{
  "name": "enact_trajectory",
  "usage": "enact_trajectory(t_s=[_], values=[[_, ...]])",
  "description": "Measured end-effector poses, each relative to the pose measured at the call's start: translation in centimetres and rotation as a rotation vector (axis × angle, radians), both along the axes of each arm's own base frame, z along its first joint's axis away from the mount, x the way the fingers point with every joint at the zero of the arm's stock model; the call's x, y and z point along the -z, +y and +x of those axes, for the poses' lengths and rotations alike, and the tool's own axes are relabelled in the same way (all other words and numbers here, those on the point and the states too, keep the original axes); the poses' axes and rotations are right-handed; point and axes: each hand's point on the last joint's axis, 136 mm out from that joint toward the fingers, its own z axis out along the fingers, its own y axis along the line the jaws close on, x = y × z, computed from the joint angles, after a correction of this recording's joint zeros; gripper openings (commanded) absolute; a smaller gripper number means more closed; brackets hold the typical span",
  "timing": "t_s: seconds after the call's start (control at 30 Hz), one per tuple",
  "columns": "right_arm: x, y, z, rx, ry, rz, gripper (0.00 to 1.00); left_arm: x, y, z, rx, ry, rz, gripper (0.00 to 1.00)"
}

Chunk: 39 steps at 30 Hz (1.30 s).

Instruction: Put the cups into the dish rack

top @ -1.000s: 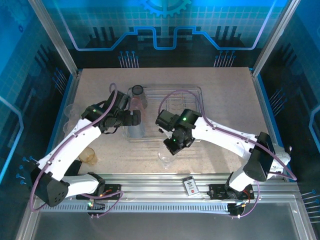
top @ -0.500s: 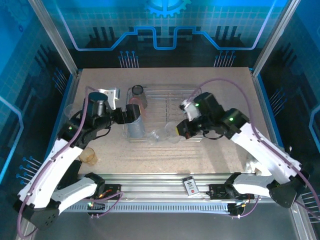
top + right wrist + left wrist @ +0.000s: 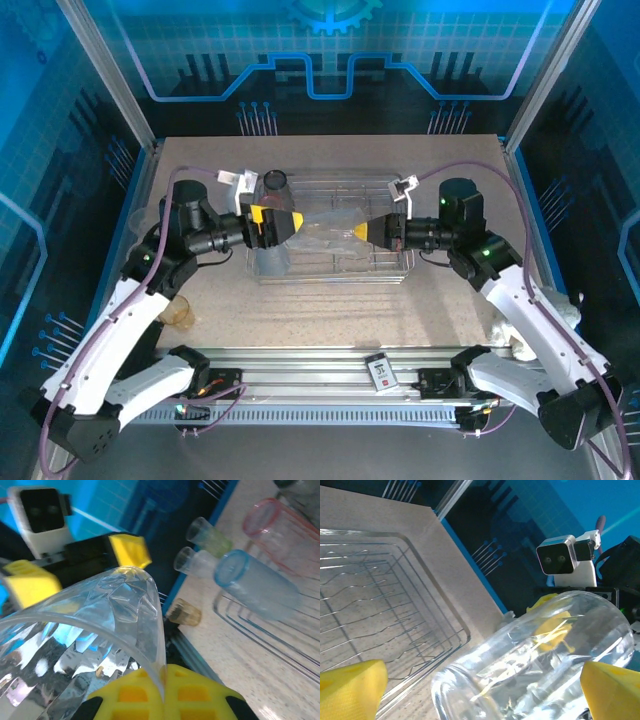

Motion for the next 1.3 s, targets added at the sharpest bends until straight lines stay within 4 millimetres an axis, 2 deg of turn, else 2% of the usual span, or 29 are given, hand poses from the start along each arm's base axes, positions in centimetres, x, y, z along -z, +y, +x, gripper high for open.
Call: enact_trajectory(t_s=[0.1,0.47,0.7,0.9,1.0,1.1,1.17,1.23,1.3], values=[[-0.7,0.0,-0.2,-0.014,-0.014,0.036,0.0,-0.2,-0.4,-0.1,0.034,0.005,-0.036,0.99],[-1.1,0.7,0.2,-0.05,0.005,0.119,0.0,-1.0,-2.6,-1.8,0.242,0.012,-0.162,0.99],[-1.0,1.3,1.2,-0.063,0.012,0.141,0.0,-1.4,-3.0,-2.7,0.302,0.012,-0.187,0.93],[-0.6,1.5,1.5,-0.078,0.025,0.143,0.0,-0.9,-3.1,-2.3,0.311,0.032,-0.185,0.73],[0.0,1.7,1.9,-0.083,0.043,0.137,0.0,-0.7,-3.0,-2.1,0.305,0.038,-0.182,0.6],[0.4,1.8,2.1,-0.086,0.056,0.133,0.18,-0.4,-3.0,-2.0,0.297,0.048,-0.174,0.49],[0.8,1.8,2.4,-0.078,0.064,0.127,0.3,0.1,-2.9,-1.9,0.283,0.057,-0.158,0.38],[1.3,1.7,2.8,-0.055,0.072,0.11,0.31,0.9,-2.7,-1.6,0.254,0.07,-0.132,0.29],[2.1,1.3,3.3,-0.012,0.083,0.069,0.34,1.6,-2.4,-1.1,0.211,0.082,-0.099,0.29]])
